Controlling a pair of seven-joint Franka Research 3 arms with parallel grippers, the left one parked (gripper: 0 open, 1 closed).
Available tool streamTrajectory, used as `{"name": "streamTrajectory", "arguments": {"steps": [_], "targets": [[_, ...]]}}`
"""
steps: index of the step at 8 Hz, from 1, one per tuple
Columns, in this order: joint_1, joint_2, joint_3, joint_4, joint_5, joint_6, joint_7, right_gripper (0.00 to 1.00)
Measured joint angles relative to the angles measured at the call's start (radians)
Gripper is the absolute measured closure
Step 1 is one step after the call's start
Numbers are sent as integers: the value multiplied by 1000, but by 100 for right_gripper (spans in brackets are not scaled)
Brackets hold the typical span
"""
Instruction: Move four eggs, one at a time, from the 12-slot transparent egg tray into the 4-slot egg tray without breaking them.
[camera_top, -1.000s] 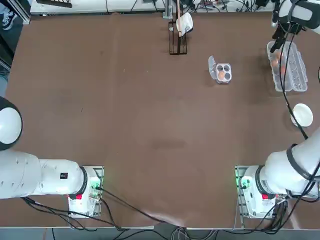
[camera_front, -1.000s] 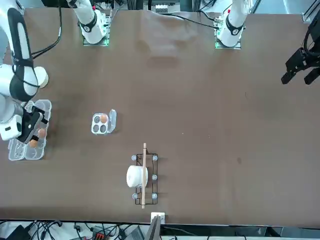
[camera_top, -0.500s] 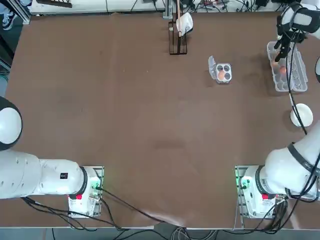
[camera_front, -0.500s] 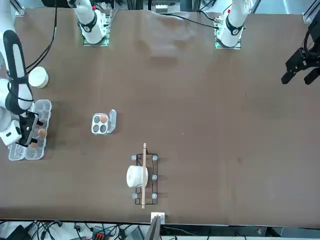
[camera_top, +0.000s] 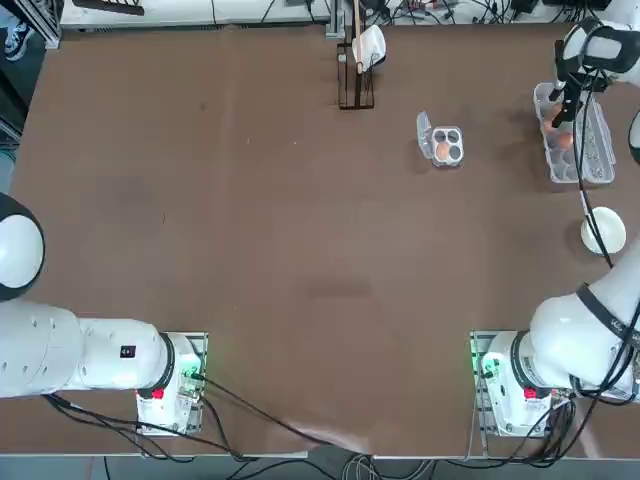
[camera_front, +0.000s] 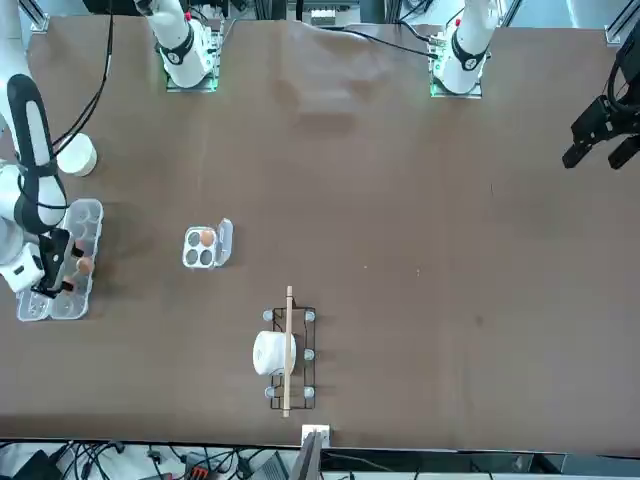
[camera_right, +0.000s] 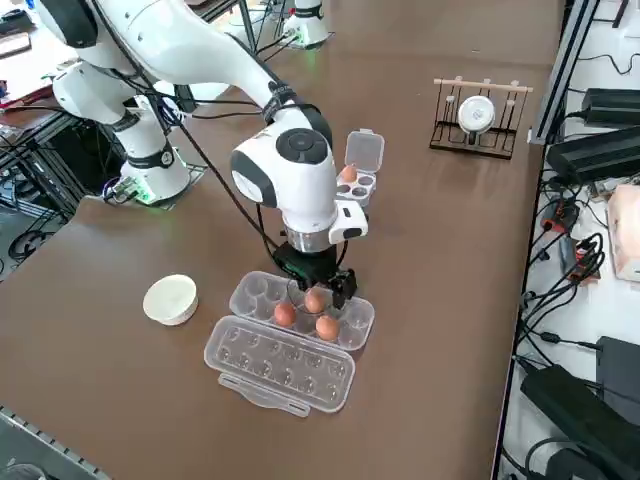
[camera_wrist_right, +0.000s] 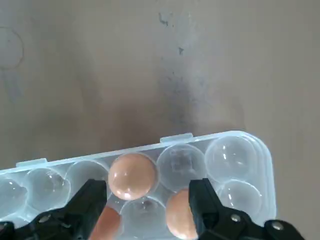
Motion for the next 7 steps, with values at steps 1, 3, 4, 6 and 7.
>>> {"name": "streamTrajectory", "arguments": {"steps": [1,3,4,6,7], "targets": [[-1,11,0,0,0,2,-1,1],[-2,31,1,-1,0,6,-1,3],[-4,37,1,-1,0,6,-1,3],[-7,39,1,-2,0,6,-14,14],[-8,39,1,-3,0,5,-15,17]]}}
